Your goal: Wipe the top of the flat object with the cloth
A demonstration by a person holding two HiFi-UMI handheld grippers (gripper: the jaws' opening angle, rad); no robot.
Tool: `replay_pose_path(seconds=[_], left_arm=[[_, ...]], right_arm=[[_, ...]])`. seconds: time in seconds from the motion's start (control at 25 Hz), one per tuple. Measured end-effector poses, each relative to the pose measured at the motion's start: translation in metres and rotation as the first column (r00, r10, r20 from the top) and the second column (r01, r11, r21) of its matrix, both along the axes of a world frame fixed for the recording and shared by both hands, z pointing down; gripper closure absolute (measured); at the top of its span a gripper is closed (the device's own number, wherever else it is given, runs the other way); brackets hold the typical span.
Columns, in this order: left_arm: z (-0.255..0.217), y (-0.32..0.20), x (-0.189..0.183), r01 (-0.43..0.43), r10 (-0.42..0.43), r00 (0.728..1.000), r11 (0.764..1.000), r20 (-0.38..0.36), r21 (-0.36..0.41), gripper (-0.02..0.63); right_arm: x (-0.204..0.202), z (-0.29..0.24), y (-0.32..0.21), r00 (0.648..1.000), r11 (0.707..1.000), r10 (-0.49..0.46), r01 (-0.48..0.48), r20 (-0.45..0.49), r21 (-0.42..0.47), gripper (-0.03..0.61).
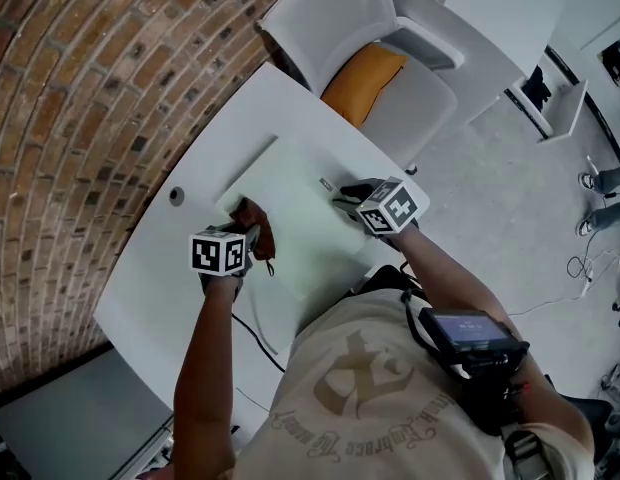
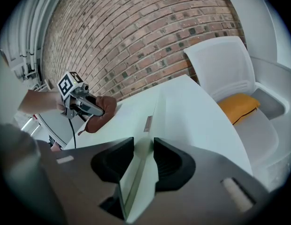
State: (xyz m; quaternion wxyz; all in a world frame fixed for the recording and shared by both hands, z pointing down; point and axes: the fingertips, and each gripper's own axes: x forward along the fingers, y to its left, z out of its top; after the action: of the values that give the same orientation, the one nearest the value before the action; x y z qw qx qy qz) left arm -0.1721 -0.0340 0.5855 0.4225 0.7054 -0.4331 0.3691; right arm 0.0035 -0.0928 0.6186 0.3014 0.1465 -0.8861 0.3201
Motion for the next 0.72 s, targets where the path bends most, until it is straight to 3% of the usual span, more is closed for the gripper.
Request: replay_pose_path(seconds=[0.36, 0.52, 0.72], left_arm=[[0.000, 0.043, -0.043, 0.137, -0.137, 0.990, 0.991, 0.023, 0.008, 0.538], [-0.019, 0.042, -0.025, 0.133, -0.130, 0.990, 0.990, -0.054, 0.055, 0.538], [-0.040, 0.015, 0.025, 0.054, -0.038, 0.988, 0.993, -0.148, 0.107, 0.538]], right_arm=[[0.000, -0.004, -0.001, 0.999, 0.999, 0.040, -0.039, 0.016, -0.008, 0.439], [0.007, -0.012, -0.002, 0.997, 0.998, 0.068, -0.069, 0.036, 0.013, 0.446], [0.022, -0.013, 0.013, 0.997, 0.997, 0.074, -0.074, 0.031, 0.009, 0.434]])
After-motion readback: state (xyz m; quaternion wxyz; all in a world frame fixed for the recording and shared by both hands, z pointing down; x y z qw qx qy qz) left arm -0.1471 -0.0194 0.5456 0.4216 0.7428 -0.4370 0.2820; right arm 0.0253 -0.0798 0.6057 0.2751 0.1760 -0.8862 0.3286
